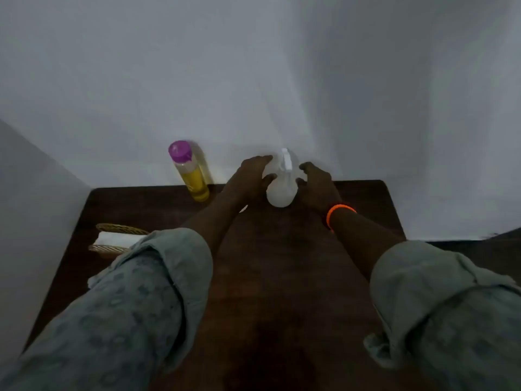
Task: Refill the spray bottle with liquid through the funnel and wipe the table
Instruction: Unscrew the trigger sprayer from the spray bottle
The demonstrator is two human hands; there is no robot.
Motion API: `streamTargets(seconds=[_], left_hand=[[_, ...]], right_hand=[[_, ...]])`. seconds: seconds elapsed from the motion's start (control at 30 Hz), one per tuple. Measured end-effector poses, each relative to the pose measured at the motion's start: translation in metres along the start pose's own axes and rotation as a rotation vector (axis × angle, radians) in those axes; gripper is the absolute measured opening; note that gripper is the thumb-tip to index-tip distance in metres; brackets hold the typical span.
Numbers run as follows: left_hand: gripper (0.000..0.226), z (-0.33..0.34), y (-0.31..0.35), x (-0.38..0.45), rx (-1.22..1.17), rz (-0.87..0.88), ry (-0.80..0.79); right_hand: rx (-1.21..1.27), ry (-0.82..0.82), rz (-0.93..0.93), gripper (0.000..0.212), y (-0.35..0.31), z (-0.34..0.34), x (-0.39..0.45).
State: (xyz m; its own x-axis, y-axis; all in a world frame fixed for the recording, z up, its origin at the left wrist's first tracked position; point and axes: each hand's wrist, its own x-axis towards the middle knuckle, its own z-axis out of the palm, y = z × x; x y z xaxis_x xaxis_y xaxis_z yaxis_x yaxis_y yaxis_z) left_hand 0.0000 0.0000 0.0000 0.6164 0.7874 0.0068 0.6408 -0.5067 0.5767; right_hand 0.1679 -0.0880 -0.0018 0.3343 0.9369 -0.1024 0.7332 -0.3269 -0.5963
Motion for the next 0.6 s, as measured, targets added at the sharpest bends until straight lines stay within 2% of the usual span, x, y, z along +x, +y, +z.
streamTargets(seconds=[0.1,0.23,0.33,0.6], left_hand=[[0.059,0.008,0.001,0.016,-0.080,-0.004,-0.009],[0.039,0.020,0.001,0.029,-0.109,0.018,0.019],[0.033,0.023,0.001,0.029,-0.132,0.020,0.045],[0.028,0.009,0.018,-0.005,-0.141,0.058,0.081]], right_hand=[[0.074,-0.038,-0.034,0.048,0.000,0.011,0.016],[0.121,-0.037,-0.087,0.039,0.004,0.024,0.027],[0.136,-0.042,-0.081,0.038,0.009,0.028,0.029],[0.185,-0.013,-0.143,0.035,0.000,0.019,-0.001]])
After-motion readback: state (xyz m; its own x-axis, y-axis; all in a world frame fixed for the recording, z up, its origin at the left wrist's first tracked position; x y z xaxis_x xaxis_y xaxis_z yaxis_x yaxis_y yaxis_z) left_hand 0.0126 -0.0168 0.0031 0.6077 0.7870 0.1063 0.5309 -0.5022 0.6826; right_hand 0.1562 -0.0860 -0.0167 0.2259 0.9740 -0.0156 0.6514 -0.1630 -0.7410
